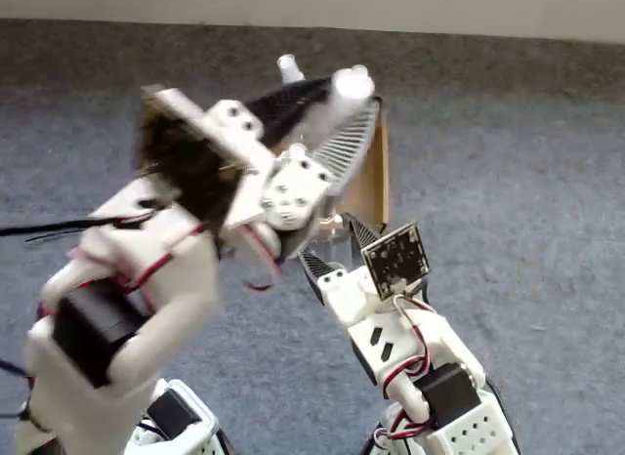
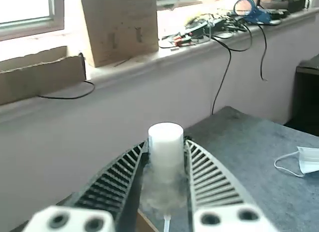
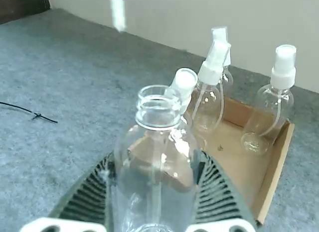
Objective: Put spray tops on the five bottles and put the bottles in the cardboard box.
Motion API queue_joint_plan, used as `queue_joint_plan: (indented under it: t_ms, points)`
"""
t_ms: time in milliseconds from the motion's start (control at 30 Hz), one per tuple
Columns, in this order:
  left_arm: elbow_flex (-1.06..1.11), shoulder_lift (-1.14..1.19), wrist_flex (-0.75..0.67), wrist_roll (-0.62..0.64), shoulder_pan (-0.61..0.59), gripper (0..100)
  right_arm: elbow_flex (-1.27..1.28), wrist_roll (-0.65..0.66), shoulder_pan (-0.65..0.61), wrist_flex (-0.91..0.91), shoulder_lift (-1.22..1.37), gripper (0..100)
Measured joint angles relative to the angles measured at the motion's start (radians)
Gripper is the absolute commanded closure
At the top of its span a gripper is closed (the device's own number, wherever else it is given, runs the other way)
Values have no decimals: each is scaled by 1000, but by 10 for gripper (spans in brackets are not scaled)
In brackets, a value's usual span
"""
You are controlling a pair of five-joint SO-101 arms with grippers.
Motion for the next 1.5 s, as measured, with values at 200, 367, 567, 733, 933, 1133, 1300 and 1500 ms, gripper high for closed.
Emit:
queue_joint_plan:
  t_ms: [200,367,567,733,933,1133,1300,1500]
  points:
    - [23,41,-3,0,26,995,0,0,0,0,-58,995]
    - [63,43,-6,0,26,995,0,0,0,0,-120,995]
    - [110,43,-6,0,23,995,0,-9,0,0,-149,995]
    - [153,43,61,2,-28,992,0,-87,46,0,-149,995]
    - [155,44,224,5,-71,987,0,-109,84,0,-149,995]
    - [161,43,298,-71,-72,834,0,-109,86,0,-149,995]
    - [120,48,371,-92,-80,828,0,-112,92,0,-157,995]
    - [-29,48,393,-94,-95,829,0,-112,101,-3,-149,995]
